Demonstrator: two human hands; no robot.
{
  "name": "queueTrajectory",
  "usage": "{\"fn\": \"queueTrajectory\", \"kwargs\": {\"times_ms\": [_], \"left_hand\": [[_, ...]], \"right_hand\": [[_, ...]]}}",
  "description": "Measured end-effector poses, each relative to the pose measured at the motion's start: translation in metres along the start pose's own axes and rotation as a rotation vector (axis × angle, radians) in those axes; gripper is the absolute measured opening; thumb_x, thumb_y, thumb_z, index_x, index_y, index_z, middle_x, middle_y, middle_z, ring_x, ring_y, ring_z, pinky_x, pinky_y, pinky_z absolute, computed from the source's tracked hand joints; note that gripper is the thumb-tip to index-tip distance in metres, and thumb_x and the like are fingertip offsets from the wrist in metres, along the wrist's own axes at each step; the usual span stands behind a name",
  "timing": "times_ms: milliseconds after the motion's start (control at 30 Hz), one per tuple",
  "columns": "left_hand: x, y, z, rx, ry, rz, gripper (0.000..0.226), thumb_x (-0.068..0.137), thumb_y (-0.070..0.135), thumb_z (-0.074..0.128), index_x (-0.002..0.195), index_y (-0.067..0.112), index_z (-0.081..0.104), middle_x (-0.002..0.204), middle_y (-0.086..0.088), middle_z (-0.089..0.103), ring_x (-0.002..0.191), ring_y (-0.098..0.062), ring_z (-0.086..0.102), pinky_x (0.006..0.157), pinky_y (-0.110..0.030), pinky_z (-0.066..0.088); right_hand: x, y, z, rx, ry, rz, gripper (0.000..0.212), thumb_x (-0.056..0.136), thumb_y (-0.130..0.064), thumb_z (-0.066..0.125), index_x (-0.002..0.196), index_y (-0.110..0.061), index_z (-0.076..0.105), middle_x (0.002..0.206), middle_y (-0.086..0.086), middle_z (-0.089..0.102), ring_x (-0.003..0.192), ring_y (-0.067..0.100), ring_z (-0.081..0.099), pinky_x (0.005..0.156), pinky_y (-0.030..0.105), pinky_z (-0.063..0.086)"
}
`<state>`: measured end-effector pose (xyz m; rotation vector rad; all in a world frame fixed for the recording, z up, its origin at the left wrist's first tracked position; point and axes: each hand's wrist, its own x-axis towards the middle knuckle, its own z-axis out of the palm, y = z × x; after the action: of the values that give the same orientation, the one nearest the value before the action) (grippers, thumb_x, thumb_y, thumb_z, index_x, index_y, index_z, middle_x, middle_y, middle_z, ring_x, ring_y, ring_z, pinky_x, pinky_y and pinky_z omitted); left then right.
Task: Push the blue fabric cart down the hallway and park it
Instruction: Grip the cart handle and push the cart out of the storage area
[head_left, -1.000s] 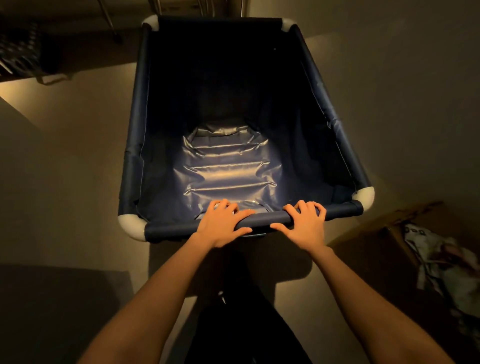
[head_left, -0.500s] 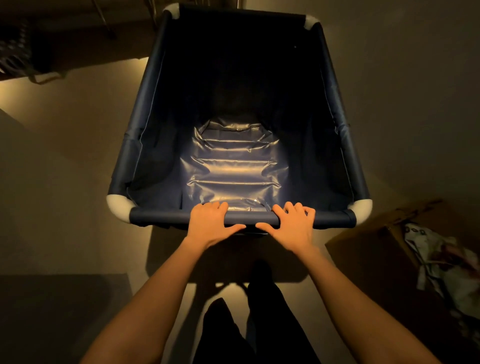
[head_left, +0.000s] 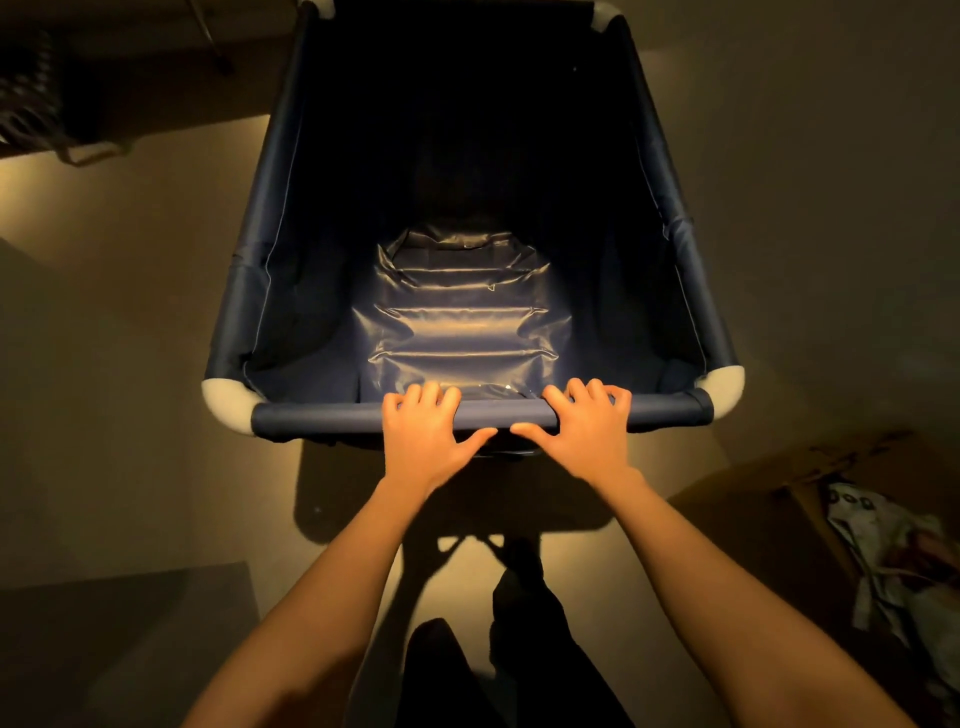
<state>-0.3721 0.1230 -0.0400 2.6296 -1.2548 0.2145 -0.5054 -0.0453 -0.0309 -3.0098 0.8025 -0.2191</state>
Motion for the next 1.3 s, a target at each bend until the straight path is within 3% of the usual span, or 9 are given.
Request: {"fn": "queueTrajectory", "kwargs": {"times_ms": [433, 1067, 1300], "left_hand": [[0.072, 0.013, 0.022, 0.012, 0.006, -0.165, 0.059, 0.08, 0.07, 0.043, 0.099, 0.017, 0.06, 0.092, -0.006, 0.061, 0.086, -0.024, 0.055, 0.074, -0.04, 0.038], [0.159, 0.032, 0.044, 0.066, 0.011, -0.4, 0.053, 0.079, 0.066, 0.049, 0.097, 0.017, 0.058, 0.09, -0.009, 0.06, 0.085, -0.027, 0.055, 0.075, -0.043, 0.039], [0.194, 0.028, 0.053, 0.066, 0.008, -0.467, 0.053, 0.079, 0.066, 0.047, 0.098, 0.017, 0.057, 0.093, -0.009, 0.06, 0.088, -0.028, 0.055, 0.078, -0.044, 0.039]], "right_hand": [[0.095, 0.04, 0.007, 0.043, -0.092, -0.117, 0.071, 0.078, -0.078, 0.029, 0.104, -0.02, 0.06, 0.099, 0.008, 0.065, 0.095, 0.027, 0.056, 0.084, 0.045, 0.038], [0.222, 0.081, 0.011, 0.04, -0.24, -0.328, 0.064, 0.081, -0.073, 0.035, 0.114, -0.022, 0.054, 0.116, 0.009, 0.059, 0.11, 0.029, 0.048, 0.094, 0.047, 0.032], [0.271, 0.087, 0.016, 0.01, -0.268, -0.399, 0.073, 0.078, -0.078, 0.022, 0.117, -0.023, 0.052, 0.118, 0.008, 0.058, 0.112, 0.028, 0.047, 0.096, 0.047, 0.032]]}}
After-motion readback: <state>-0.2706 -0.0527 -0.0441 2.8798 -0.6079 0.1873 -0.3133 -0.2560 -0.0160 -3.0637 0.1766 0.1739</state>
